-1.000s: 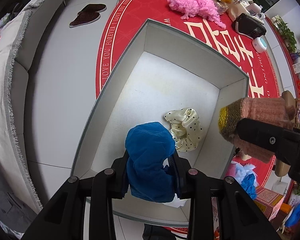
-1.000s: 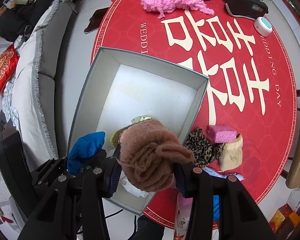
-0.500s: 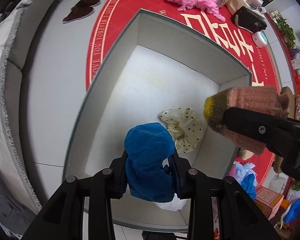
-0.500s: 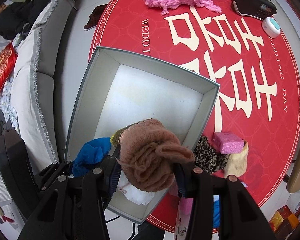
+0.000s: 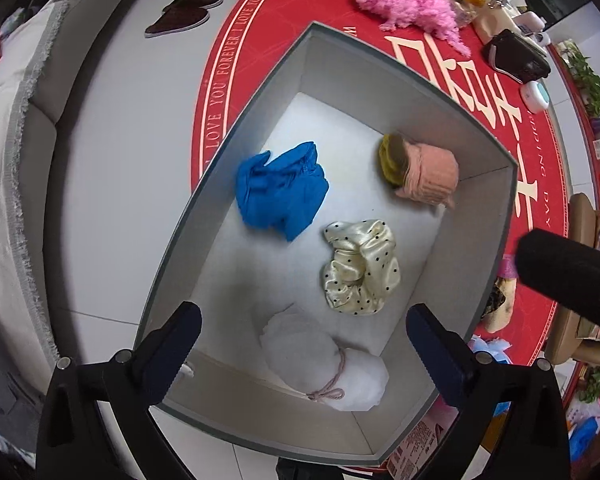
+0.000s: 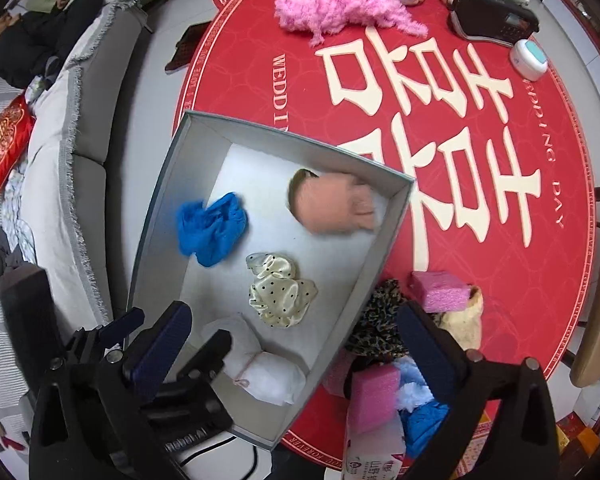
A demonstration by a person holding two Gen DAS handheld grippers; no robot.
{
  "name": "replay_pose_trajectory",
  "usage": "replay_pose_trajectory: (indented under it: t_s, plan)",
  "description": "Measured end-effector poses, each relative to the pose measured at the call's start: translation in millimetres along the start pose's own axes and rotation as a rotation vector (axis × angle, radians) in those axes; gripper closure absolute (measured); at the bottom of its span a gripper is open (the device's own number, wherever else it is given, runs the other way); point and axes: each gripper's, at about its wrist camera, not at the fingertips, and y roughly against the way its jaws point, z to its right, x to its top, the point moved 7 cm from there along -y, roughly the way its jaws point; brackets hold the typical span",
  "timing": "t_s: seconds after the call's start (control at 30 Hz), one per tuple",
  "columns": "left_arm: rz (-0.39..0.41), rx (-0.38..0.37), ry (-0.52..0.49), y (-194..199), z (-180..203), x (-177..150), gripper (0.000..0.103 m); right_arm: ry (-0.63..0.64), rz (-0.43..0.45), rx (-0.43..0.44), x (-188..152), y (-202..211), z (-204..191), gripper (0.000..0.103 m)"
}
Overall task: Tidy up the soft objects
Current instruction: 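Open both tools to drop the blue cloth and knit roll into the box, then move both tools toward the remaining soft items beside the box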
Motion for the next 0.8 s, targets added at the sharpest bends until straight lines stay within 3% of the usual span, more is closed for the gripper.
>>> replay_pose_trajectory:
  t_s: [0.17, 0.4, 0.67, 0.8]
  plan:
    - [-0.027, -0.020, 0.003, -2, -2, -10, 0.000, -0.047, -0.015, 0.014, -13, 10, 24, 0.000]
    - [-0.042, -0.047, -0.041, 3, 14, -31, 0.000, -0.208, -0.052, -0.014, -55, 18, 89, 0.000]
    - [-0.012, -0.008, -0.194, 10, 56, -54, 0.000, -0.313, -0.069, -0.015, -93, 23, 123, 0.000]
    - [0.002, 0.054, -0.311, -2, 84, -64, 0.000, -0.327, -0.066, -0.017, -104, 28, 127, 0.000]
